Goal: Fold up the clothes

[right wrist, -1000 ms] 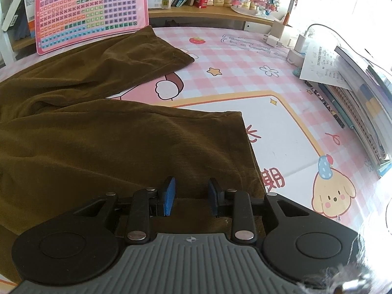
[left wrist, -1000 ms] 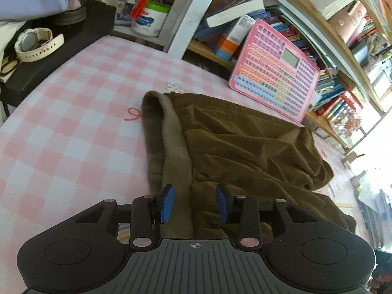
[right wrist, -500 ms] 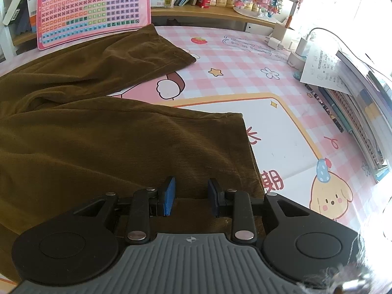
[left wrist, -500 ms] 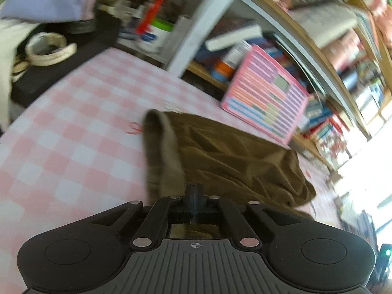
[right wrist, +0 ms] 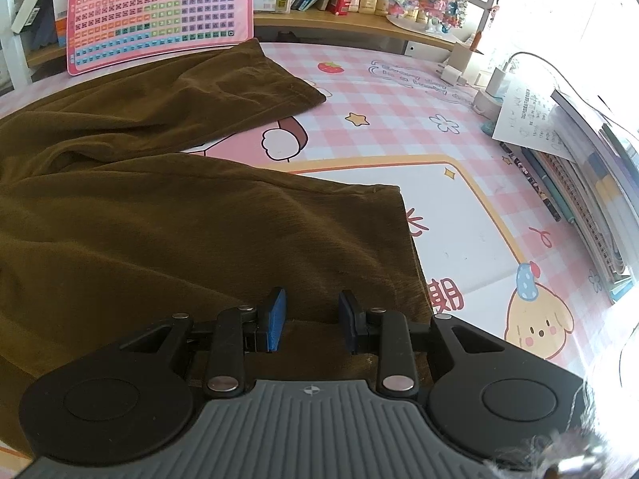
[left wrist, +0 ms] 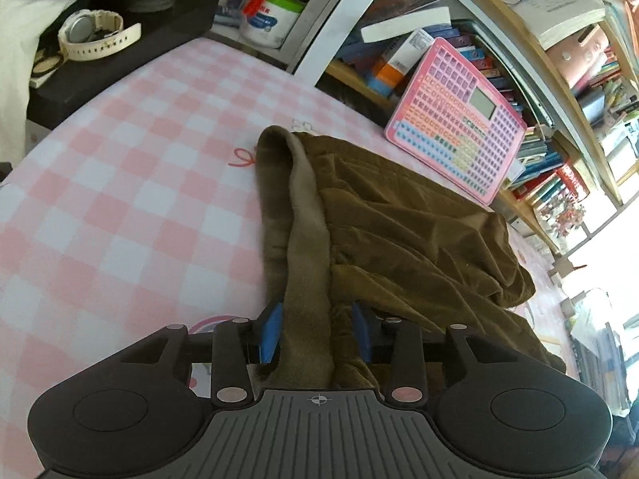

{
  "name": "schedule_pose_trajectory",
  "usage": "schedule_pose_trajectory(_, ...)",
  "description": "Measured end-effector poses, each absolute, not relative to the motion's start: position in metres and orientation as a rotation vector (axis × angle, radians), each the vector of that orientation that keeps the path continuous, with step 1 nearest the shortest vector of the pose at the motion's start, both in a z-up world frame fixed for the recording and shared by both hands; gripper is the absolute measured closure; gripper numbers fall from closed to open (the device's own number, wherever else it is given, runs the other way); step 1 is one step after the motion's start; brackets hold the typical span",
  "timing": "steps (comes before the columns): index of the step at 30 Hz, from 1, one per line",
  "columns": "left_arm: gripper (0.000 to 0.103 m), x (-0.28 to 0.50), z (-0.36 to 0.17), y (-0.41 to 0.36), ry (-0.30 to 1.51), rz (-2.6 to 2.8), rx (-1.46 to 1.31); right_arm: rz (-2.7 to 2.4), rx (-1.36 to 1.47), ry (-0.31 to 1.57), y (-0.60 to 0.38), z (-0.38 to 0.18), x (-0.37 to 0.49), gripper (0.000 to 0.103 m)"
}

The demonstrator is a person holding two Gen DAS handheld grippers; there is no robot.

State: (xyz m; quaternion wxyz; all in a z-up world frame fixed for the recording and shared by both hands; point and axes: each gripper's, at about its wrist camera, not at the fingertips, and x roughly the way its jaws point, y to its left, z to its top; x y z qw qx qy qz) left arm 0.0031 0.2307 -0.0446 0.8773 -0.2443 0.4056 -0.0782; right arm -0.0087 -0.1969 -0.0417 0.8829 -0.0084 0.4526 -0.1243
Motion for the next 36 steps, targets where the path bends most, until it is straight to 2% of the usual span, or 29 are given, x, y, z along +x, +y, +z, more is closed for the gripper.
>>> schedule_pose_trajectory(10, 0.070, 0.002, -0.046, 0.236, 0.864, -0.135, -0.498, -0.261, -0.017, 0.942, -0.196, -0.041, -0.008, 0.076)
schedule_pose_trajectory(15, 0.086, 0.000, -0.035, 0.233, 0.841, -0.166, -0.484, -0.265, -0.021, 0.942, -0.195, -0.042, -0.008, 0.076)
schedule_pose_trajectory(19, 0.087, -0.001, -0.031, 0.234, 0.840, -0.182, -0.502, -0.267, -0.021, 0.939, -0.195, -0.042, -0.008, 0.076)
schedule_pose_trajectory(24, 0.089, -0.002, -0.044, 0.239, 0.868, -0.252, -0.665, -0.268, -0.025, 0.937, -0.195, -0.042, -0.008, 0.076)
schedule_pose_trajectory(30, 0.089, 0.002, -0.054, 0.229, 0.926, -0.243, -0.621, -0.267, -0.025, 0.935, -0.197, -0.042, -0.009, 0.076)
schedule_pose_trajectory(31, 0.090, 0.001, -0.054, 0.230, 0.921, -0.237, -0.623, -0.267, -0.025, 0.934, -0.197, -0.042, -0.009, 0.076)
schedule_pose_trajectory(33, 0.100, -0.001, -0.052, 0.232, 0.908, -0.213, -0.612, -0.261, -0.017, 0.933, -0.196, -0.042, -0.009, 0.076)
schedule_pose_trajectory(36, 0.101, -0.011, -0.044, 0.245, 0.877, -0.145, -0.621, -0.253, -0.006, 0.930, -0.195, -0.042, -0.009, 0.076)
